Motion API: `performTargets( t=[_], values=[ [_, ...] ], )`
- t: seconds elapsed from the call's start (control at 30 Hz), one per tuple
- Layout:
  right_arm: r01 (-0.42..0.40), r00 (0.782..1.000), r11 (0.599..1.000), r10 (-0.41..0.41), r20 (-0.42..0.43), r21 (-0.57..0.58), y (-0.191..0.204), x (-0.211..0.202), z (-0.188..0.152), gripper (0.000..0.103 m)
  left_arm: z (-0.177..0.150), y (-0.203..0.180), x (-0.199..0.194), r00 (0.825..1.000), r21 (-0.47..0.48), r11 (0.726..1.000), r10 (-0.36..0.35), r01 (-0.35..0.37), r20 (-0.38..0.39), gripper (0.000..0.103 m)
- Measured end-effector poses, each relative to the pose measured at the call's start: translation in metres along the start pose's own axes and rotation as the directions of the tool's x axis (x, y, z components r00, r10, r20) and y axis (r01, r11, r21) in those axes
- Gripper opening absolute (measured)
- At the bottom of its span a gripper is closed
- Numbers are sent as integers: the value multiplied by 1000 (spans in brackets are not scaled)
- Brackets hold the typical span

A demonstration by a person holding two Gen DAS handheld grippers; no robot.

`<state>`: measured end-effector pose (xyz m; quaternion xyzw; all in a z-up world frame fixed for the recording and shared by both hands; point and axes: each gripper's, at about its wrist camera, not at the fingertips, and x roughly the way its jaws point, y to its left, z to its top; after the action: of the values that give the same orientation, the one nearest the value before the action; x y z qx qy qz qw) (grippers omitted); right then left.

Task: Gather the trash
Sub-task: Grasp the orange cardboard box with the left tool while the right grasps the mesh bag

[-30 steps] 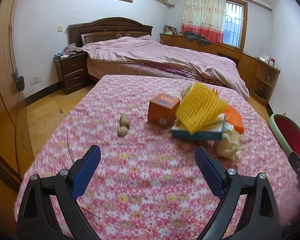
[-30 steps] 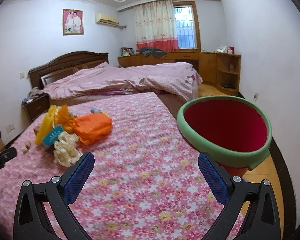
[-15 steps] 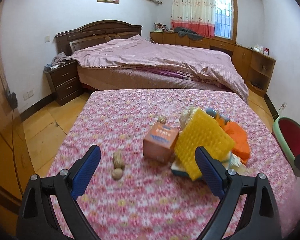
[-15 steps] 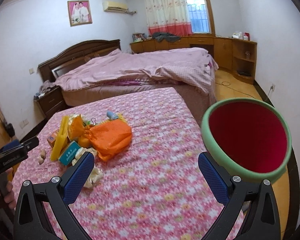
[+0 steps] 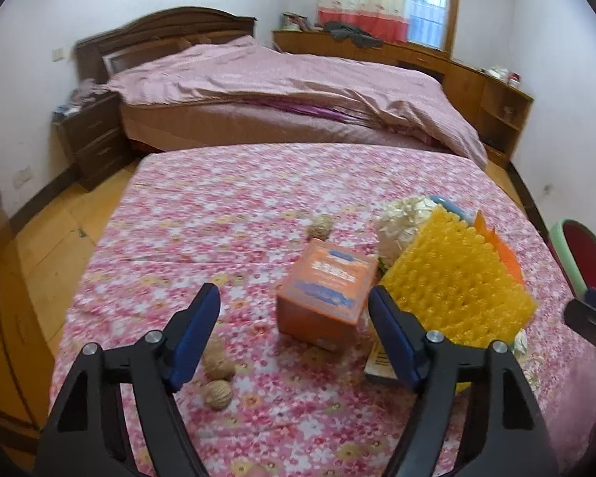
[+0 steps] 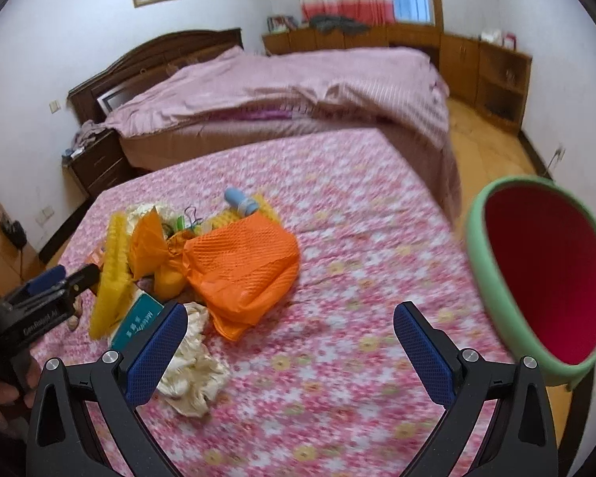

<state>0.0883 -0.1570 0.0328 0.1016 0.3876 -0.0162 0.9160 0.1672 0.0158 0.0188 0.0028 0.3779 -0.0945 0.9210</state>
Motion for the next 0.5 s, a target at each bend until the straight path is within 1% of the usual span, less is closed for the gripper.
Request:
performTargets(
  t=[0.07,0.13,0.17,0.23,0.27,0.3,0.33,0.37,0.43,0.47,0.5],
  values=[
    [-14,1000,1000,15,-18,21,0,10,2,103,0,0,5,1000,7,1000,-22,22,-8,78],
    [-12,999,999,13,-30,36,0,19,3,103,0,0,9,999,10,999,-45,45,-16,75],
    [-12,999,999,14,-36,43,0,23,4,103,0,0,11,998,5,998,-60,60,-19,68],
    [-18,999,998,21,-46,56,0,29,6,103,-1,-1,14,995,-3,995,-98,98,-20,60],
    [-27,999,998,30,-44,64,-1,32,6,103,-2,-1,14,993,-9,993,-116,116,-18,52],
    [-32,999,997,35,-40,70,-1,33,6,99,-3,0,13,992,-13,992,-125,125,-12,52],
    [-39,998,996,42,-37,74,-1,35,7,93,-2,-1,12,992,-9,992,-126,126,-5,52],
    [-54,998,995,57,-39,79,0,37,8,91,-2,-2,10,992,-3,992,-128,128,3,51],
    [-75,995,993,80,-55,87,1,43,10,81,-2,-5,4,990,14,991,-136,135,30,51],
    [-84,994,992,91,-65,93,1,46,10,78,-5,-5,0,990,14,990,-139,139,36,51],
    [-94,992,991,102,-80,98,2,50,9,72,-5,-6,-3,989,16,990,-139,139,44,51]
  ],
)
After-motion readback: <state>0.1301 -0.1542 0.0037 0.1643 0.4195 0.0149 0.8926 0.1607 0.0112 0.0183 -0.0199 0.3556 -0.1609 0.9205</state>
